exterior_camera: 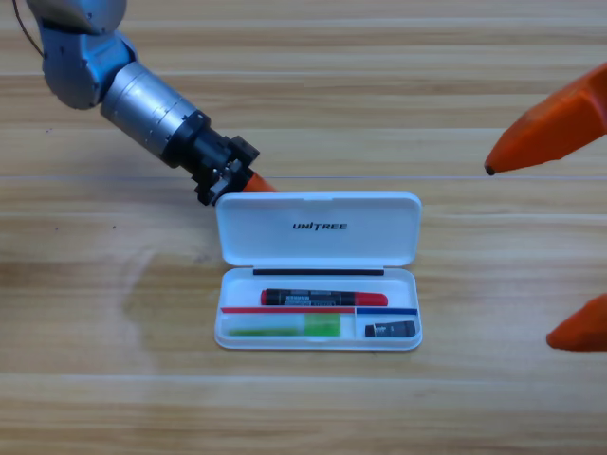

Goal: Clean up eraser and pencils

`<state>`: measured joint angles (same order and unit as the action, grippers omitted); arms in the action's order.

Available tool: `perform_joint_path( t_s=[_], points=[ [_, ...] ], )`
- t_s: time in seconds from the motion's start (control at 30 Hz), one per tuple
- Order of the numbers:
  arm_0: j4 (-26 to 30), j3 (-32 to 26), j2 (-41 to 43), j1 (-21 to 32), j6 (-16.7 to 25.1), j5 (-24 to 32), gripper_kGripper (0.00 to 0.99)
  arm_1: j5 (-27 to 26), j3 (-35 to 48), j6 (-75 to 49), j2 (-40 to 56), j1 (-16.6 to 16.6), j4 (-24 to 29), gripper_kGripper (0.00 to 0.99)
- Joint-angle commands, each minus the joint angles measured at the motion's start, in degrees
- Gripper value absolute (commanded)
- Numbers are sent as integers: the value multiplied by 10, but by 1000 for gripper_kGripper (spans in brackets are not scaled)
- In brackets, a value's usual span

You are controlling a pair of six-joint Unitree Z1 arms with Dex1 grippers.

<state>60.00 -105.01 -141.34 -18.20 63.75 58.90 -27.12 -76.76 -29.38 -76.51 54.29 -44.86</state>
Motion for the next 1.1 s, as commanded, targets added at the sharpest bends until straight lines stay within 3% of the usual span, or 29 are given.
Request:
perform_joint_path(
  t_s=[0.03, 0.5, 1.1],
  points=[
    [7, 40, 20, -18, 4, 6, 0, -12, 13, 8, -27, -15, 10, 990],
    [-13, 135, 85, -65, 19, -26, 0, -20, 14, 13, -25, -15, 11, 990],
    [-161, 229, 86, -99, -31, -120, 0, -29, 14, 13, -25, -15, 11, 990]
  ],
)
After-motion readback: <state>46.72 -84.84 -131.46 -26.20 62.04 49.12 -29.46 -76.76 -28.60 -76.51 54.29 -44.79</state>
